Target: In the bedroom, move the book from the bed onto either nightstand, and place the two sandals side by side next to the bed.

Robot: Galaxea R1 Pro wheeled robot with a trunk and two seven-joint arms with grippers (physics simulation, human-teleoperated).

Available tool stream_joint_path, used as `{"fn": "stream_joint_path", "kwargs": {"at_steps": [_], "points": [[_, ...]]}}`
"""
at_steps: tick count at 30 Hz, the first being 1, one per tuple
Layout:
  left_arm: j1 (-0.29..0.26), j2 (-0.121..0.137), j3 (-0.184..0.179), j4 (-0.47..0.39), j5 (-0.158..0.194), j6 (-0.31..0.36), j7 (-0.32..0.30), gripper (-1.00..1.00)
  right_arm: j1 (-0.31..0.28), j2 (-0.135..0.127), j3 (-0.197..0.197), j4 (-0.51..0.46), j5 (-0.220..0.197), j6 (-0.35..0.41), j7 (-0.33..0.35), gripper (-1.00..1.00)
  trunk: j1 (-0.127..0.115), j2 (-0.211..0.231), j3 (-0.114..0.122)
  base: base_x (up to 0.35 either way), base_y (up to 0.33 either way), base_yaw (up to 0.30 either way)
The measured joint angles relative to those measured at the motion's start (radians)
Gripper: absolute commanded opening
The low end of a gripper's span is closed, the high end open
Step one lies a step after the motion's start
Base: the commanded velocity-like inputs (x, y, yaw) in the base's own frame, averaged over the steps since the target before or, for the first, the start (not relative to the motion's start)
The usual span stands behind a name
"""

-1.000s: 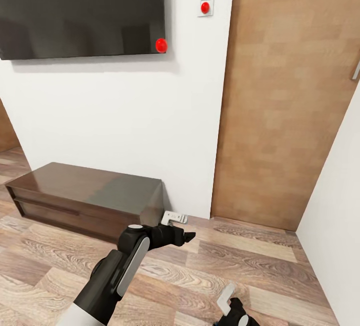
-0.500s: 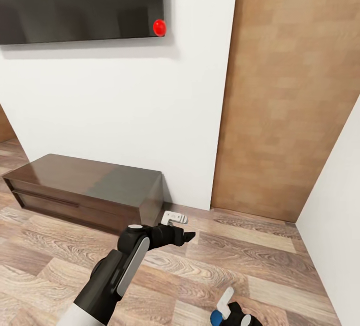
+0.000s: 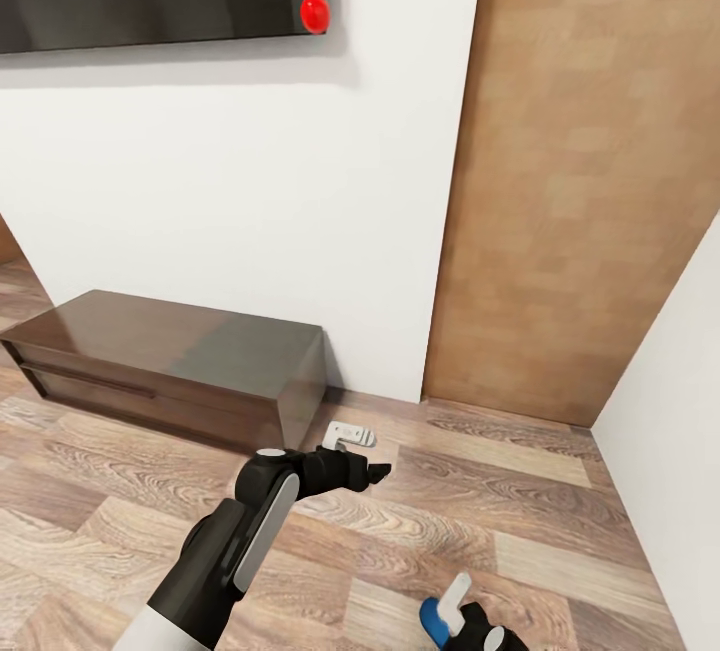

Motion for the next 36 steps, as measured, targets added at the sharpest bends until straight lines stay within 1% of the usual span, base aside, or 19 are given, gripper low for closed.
{"fn": "stream_joint_path", "kwargs": {"at_steps": [14,23,30,34,36], "points": [[0.0,0.0,0.0,-0.001,0.0,-0.001,0.0,1.0,0.0,-0.001,0.0,-0.002,0.001,0.001,-0.009,1.0,0.006,-0.003,-0.054,0.0,0.0,0.0],[0.0,0.0,0.0,-0.001,0.002,-0.002,0.0,1.0,-0.001,-0.023,-0.002,-0.009,0.002,0.001,-0.01,1.0,0.01,-0.005,-0.089,0.0,0.0,0.0],[0.0,0.0,0.0,-0.001,0.002,-0.002,0.0,1.0,-0.006,-0.054,-0.003,-0.011,0.0,0.0,-0.01,1.0,0.013,-0.007,-0.116,0.0,0.0,0.0],[0.0,0.0,0.0,-0.001,0.002,-0.002,0.0,1.0,-0.011,-0.059,-0.003,-0.012,-0.001,0.0,-0.008,1.0,0.015,-0.008,-0.132,0.0,0.0,0.0],[0.0,0.0,0.0,-0.001,0.002,-0.002,0.0,1.0,-0.012,-0.066,-0.004,-0.014,-0.001,0.0,-0.006,1.0,0.016,-0.008,-0.139,0.0,0.0,0.0]]}}
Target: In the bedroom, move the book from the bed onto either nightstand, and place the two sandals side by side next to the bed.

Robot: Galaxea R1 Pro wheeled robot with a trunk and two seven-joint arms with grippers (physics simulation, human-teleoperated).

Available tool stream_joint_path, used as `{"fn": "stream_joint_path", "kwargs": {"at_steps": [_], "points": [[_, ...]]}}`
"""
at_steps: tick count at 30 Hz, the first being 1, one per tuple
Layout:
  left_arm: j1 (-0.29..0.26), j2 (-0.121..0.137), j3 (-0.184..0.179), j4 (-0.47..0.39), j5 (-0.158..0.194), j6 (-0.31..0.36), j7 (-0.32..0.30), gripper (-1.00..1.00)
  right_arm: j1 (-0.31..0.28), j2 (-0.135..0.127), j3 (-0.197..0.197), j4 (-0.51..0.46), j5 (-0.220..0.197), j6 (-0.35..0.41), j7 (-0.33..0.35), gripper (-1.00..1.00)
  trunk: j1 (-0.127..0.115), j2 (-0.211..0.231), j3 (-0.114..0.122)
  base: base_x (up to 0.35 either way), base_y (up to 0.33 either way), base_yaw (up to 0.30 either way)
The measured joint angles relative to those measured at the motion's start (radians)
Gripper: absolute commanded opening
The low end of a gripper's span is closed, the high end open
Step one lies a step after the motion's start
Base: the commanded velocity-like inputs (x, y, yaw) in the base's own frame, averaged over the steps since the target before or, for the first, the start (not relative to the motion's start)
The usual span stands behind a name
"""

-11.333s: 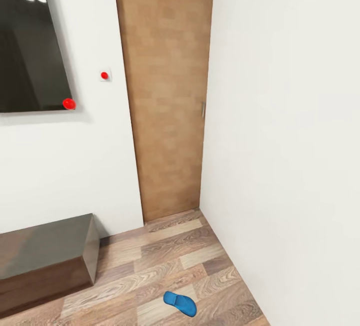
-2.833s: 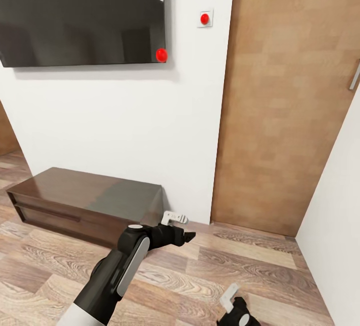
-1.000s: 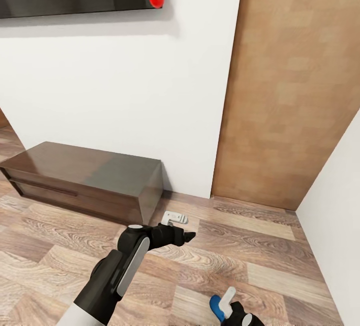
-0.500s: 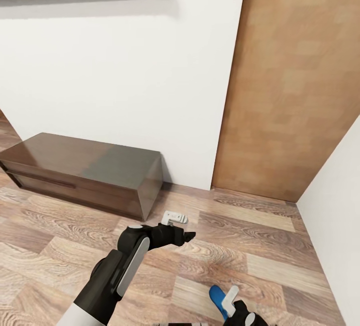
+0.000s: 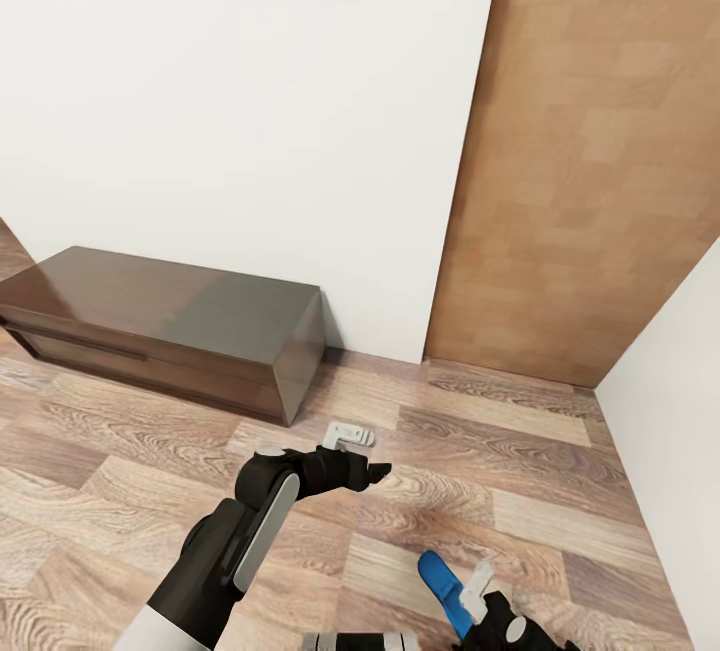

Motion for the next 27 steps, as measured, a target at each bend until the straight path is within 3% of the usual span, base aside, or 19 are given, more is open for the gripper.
{"fn": "stream_joint_path", "kwargs": {"at_steps": [3,5,27], "points": [[0.0,0.0,0.0,0.0,0.0,0.0,0.0,1.0,-0.002,-0.027,0.0,-0.008,-0.002,0.0,0.007,1.0,0.001,-0.001,-0.012,0.0,0.0,0.0],[0.0,0.0,0.0,0.0,0.0,0.0,0.0,1.0,-0.004,-0.031,0.0,-0.009,-0.003,0.0,0.008,1.0,0.002,-0.001,-0.019,0.0,0.0,0.0],[0.0,0.0,-0.001,0.001,0.001,-0.003,0.0,1.0,-0.026,-0.039,-0.001,-0.034,-0.004,-0.017,0.008,1.0,0.012,-0.006,-0.104,0.0,0.0,0.0]]}}
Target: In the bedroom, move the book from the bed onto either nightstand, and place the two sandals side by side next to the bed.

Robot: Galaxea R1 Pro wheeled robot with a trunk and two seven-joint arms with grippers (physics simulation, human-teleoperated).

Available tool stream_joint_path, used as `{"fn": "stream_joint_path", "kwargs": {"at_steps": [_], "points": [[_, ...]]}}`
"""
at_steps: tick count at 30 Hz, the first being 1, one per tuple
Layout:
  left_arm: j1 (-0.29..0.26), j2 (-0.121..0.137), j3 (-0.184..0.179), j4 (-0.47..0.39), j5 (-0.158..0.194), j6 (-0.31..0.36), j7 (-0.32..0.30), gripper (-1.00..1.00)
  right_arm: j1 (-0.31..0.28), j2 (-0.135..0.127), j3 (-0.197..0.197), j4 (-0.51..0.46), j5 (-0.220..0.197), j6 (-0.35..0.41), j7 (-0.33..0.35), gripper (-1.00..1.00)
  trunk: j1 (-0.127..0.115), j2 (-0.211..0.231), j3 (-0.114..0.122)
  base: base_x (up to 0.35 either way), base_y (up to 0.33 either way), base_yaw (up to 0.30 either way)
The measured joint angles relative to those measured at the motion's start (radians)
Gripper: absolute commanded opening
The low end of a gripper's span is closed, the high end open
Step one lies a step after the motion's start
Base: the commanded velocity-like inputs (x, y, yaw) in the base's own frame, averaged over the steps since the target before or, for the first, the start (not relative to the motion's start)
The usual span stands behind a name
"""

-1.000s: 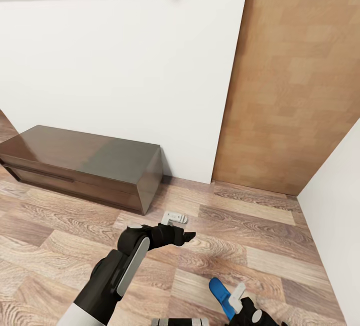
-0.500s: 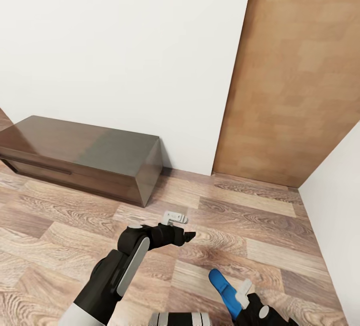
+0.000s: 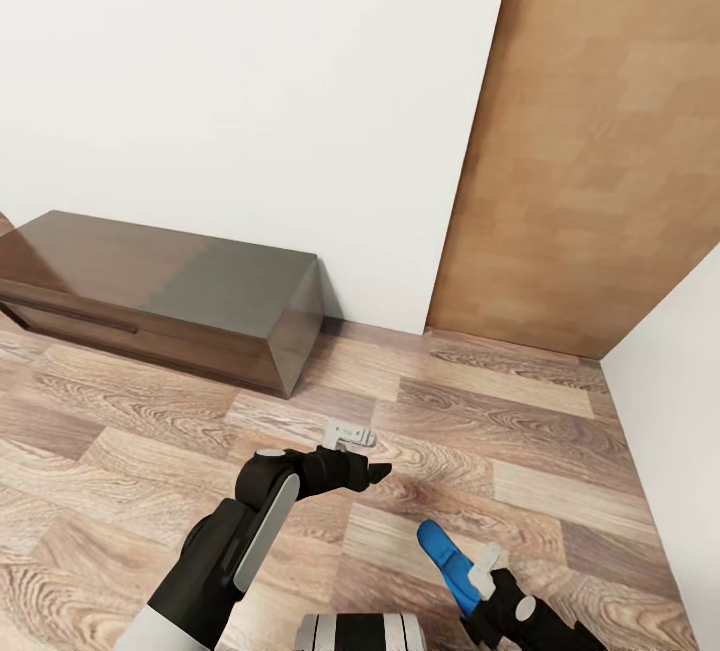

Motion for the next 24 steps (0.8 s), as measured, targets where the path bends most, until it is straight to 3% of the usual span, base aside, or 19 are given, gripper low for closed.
{"fn": "stream_joint_path", "kwargs": {"at_steps": [4,19,24], "points": [[0.0,0.0,0.0,0.0,0.0,0.0,0.0,1.0,-0.002,-0.002,-0.001,-0.037,0.0,0.002,0.0,1.0,0.002,-0.001,-0.015,0.0,0.0,0.0],[0.0,0.0,0.0,0.0,0.0,0.0,0.001,1.0,-0.019,-0.003,-0.002,-0.064,-0.001,0.004,0.001,1.0,0.002,-0.001,-0.016,0.0,0.0,0.0],[0.0,0.0,0.0,0.0,0.0,0.0,0.001,1.0,-0.024,-0.004,-0.002,-0.065,-0.001,0.004,0.002,1.0,0.004,-0.002,-0.035,0.0,0.0,0.0]]}}
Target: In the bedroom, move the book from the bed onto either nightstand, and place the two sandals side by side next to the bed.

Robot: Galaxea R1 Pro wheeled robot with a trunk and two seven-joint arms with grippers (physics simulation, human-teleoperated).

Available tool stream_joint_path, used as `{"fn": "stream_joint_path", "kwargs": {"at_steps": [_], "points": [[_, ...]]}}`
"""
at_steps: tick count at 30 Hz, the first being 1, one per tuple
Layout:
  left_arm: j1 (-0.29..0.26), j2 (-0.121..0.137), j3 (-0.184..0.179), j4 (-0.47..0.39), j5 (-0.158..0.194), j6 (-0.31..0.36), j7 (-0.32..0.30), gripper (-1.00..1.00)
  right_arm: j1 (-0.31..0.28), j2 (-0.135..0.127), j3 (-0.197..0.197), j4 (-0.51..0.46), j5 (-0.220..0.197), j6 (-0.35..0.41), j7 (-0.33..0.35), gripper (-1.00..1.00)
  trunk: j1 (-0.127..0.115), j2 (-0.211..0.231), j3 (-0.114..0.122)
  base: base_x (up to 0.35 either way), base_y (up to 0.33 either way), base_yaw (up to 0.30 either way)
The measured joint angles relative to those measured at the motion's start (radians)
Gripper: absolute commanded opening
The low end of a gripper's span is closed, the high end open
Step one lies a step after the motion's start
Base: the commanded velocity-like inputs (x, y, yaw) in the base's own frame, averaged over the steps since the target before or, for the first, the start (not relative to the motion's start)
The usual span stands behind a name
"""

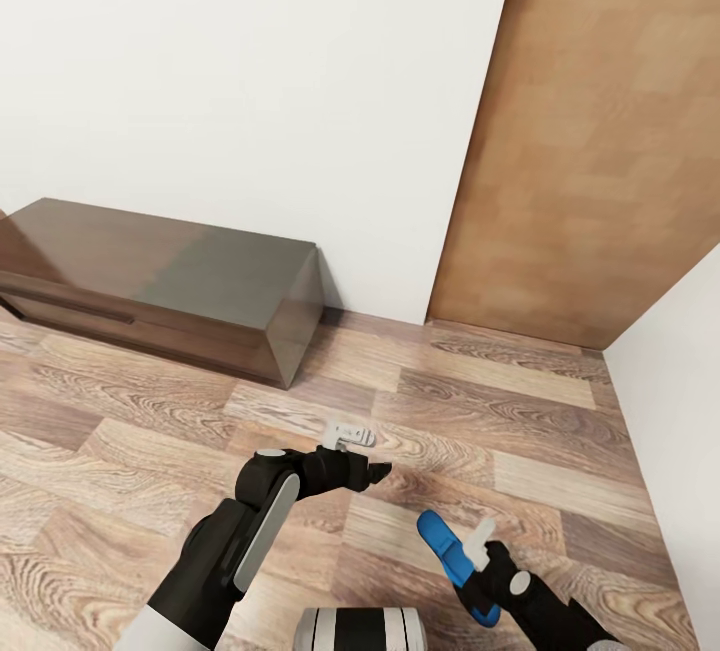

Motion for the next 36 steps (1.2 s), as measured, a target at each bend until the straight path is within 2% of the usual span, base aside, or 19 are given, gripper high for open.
{"fn": "stream_joint_path", "kwargs": {"at_steps": [12,17,21,36], "points": [[0.0,-0.001,-0.002,0.011,-0.002,-0.001,0.0,1.0,-0.008,-0.003,-0.001,-0.002,0.0,0.0,0.0,1.0,0.005,-0.003,-0.046,0.0,0.0,0.0],[0.0,-0.004,-0.002,0.035,-0.004,-0.001,0.0,1.0,-0.038,-0.024,-0.001,-0.001,-0.003,0.0,0.005,1.0,0.008,-0.004,-0.066,0.0,0.0,0.0],[0.0,-0.004,-0.001,0.041,-0.005,-0.001,0.0,1.0,-0.047,-0.029,-0.001,-0.001,-0.007,0.0,0.006,1.0,0.009,-0.005,-0.081,0.0,0.0,0.0],[0.0,-0.003,0.002,0.043,-0.006,-0.001,0.0,1.0,-0.077,-0.029,0.0,-0.001,-0.008,0.0,0.006,1.0,0.016,-0.008,-0.139,0.0,0.0,0.0]]}}
